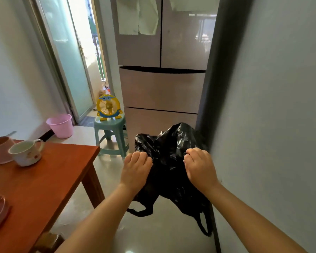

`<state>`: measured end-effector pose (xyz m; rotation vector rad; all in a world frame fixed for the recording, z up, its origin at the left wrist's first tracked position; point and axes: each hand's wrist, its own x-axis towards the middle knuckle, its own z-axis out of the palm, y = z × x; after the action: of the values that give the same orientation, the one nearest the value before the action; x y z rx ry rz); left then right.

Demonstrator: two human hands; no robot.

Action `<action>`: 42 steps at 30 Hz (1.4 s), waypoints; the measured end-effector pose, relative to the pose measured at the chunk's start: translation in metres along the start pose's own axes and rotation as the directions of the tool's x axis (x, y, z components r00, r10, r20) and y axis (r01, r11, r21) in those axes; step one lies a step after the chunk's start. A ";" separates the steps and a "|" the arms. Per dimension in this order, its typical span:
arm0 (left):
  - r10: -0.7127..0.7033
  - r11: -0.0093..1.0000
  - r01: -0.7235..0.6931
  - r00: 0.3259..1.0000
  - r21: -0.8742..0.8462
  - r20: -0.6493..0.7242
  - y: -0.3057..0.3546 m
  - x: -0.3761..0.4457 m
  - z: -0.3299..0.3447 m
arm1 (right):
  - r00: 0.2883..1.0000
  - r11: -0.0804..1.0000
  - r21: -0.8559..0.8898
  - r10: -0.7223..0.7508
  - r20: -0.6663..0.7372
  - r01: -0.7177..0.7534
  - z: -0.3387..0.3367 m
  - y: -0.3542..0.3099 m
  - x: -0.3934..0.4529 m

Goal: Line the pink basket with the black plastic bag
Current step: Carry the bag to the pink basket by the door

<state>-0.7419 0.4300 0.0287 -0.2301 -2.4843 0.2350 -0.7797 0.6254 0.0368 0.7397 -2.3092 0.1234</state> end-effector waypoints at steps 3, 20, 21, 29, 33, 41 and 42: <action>-0.090 0.987 0.094 0.995 -0.134 0.035 -0.034 0.041 0.043 | 0.995 0.998 0.033 0.057 0.080 -0.060 0.048 0.011 0.051; -0.185 0.972 0.236 0.811 -0.021 0.555 -0.187 0.143 0.282 | 0.801 0.983 0.176 -0.150 0.579 0.057 0.353 -0.001 0.246; -0.229 0.951 0.309 0.753 -0.024 0.616 -0.197 0.146 0.300 | 0.756 0.982 0.180 -0.162 0.634 0.060 0.380 -0.003 0.256; -0.394 0.838 0.527 0.405 0.141 0.825 -0.274 0.177 0.386 | 0.425 0.943 0.284 -0.333 0.842 0.176 0.516 -0.018 0.349; -0.454 0.801 0.568 0.369 0.190 0.811 -0.323 0.176 0.422 | 0.383 0.832 0.367 -0.527 0.759 0.416 0.567 -0.053 0.396; -0.550 0.683 0.691 0.272 0.238 0.789 -0.479 0.164 0.504 | 0.327 0.664 0.497 -0.727 0.604 0.559 0.675 -0.180 0.535; -0.565 0.659 0.713 0.257 0.241 0.784 -0.503 0.165 0.509 | 0.341 0.659 0.511 -0.738 0.582 0.552 0.685 -0.195 0.554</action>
<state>-1.2342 -0.0790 -0.1661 1.1451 -3.2383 -0.3242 -1.4107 0.0047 -0.1404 2.1635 -2.5120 -0.3974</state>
